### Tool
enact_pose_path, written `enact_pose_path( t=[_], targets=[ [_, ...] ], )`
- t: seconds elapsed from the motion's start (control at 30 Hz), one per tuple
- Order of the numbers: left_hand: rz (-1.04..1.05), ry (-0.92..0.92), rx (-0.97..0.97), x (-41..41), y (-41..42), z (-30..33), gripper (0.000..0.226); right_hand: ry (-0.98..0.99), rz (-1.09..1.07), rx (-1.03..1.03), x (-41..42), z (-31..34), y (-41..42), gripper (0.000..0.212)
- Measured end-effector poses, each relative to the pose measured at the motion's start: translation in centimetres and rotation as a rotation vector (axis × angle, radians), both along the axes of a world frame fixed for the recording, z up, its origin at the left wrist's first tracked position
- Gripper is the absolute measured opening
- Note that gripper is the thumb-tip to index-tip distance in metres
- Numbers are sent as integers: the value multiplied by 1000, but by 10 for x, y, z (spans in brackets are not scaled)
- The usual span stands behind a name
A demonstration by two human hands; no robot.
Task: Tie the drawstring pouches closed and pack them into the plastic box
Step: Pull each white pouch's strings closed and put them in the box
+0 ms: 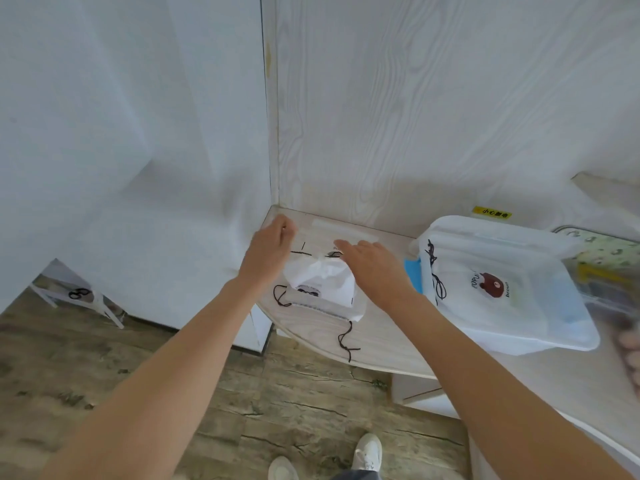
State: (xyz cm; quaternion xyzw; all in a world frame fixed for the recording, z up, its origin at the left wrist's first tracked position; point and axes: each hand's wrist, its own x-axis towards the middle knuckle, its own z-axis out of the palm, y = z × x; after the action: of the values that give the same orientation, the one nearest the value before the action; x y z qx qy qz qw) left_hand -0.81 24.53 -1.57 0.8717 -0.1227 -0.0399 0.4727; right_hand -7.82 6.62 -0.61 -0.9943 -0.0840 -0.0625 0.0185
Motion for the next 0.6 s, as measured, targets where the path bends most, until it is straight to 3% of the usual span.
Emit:
enact_pose_path(
  t=[0.1,0.2,0.27,0.43,0.6],
  targets=[
    [-238,-38,220,3,9,0,31,-10,17,-181,-3,-1,4,24],
    [-339,-165,422,2,10,-1,36,-8,-35,-147,-2,1,9,39],
    [-324,-261,519,-2,9,3,37,16,-16,-154,-3,1,13,27],
    [-264,-554,635,-11,0,7,39,-72,-152,-73,-4,1,22,39],
    [-109,-744,888,-21,-9,4,23,-44,-336,-3,-6,2,39,18]
  ],
)
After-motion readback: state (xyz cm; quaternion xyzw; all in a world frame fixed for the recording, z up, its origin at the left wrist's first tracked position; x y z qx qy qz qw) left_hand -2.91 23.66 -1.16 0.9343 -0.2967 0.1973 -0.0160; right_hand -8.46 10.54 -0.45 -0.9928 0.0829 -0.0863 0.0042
